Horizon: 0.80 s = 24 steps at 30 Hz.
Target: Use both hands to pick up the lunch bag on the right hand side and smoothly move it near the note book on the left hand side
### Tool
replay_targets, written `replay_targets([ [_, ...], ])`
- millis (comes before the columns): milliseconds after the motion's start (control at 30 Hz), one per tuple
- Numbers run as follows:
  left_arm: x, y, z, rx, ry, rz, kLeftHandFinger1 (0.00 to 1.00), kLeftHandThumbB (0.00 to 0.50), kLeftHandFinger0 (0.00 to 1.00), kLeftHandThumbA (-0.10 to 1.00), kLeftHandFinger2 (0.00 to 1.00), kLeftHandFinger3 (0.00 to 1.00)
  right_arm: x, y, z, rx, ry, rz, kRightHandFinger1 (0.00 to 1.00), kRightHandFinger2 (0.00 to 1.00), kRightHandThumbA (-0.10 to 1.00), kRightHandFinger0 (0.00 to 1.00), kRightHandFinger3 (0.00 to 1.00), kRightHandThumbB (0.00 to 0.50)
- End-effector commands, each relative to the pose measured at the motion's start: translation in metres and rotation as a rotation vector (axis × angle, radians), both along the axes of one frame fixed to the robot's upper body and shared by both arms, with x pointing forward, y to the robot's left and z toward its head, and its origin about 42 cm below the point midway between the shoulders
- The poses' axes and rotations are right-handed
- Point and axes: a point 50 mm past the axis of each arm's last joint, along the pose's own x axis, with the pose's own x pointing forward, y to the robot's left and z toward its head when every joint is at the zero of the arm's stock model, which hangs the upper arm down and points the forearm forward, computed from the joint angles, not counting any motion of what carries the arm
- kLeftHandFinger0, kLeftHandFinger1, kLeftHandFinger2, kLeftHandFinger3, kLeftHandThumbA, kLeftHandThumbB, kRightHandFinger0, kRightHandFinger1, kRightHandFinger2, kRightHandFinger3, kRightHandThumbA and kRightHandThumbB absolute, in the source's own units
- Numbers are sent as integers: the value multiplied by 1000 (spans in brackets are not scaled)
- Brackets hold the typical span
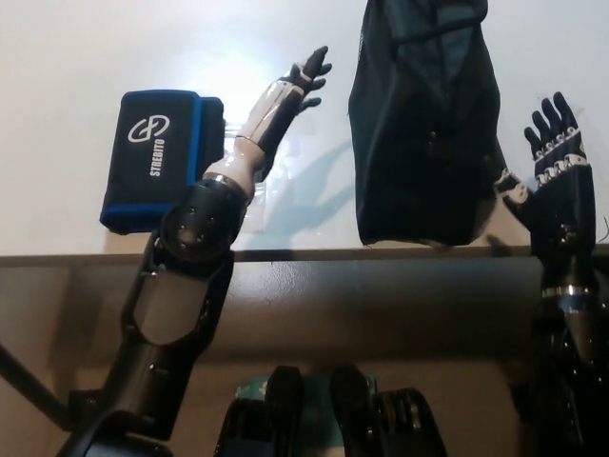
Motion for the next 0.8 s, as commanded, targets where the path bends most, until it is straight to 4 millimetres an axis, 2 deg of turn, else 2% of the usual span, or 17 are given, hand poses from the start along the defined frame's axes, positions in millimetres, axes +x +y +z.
replay_targets([
  [0,11,-18,32,-51,-64,-25,1000,418,1000,1000,1000,1000,24,-1,27,49,-35,46,1000,1000,1000,1000,1000,258],
  [100,15,-26,32,-51,-40,-33,1000,445,1000,1000,1000,1000,36,0,31,44,-28,64,1000,1000,1000,1000,1000,245],
  [300,22,-40,30,-40,-17,-49,1000,458,1000,1000,1000,1000,55,11,39,66,-12,99,1000,1000,1000,1000,1000,281],
  [400,24,-50,28,-30,-22,-65,1000,473,1000,1000,1000,1000,66,20,39,92,3,123,1000,1000,1000,1000,1000,277],
  [533,25,-61,25,6,-28,-63,1000,458,1000,1000,1000,1000,76,30,38,133,21,149,1000,1000,1000,1000,1000,286],
  [600,25,-65,22,8,-32,-74,1000,451,1000,1000,1000,1000,79,37,38,163,25,166,1000,1000,1000,1000,1000,325],
  [767,24,-68,15,3,-22,-84,1000,460,1000,1000,1000,1000,81,54,40,225,32,237,1000,1000,1000,1000,1000,310],
])
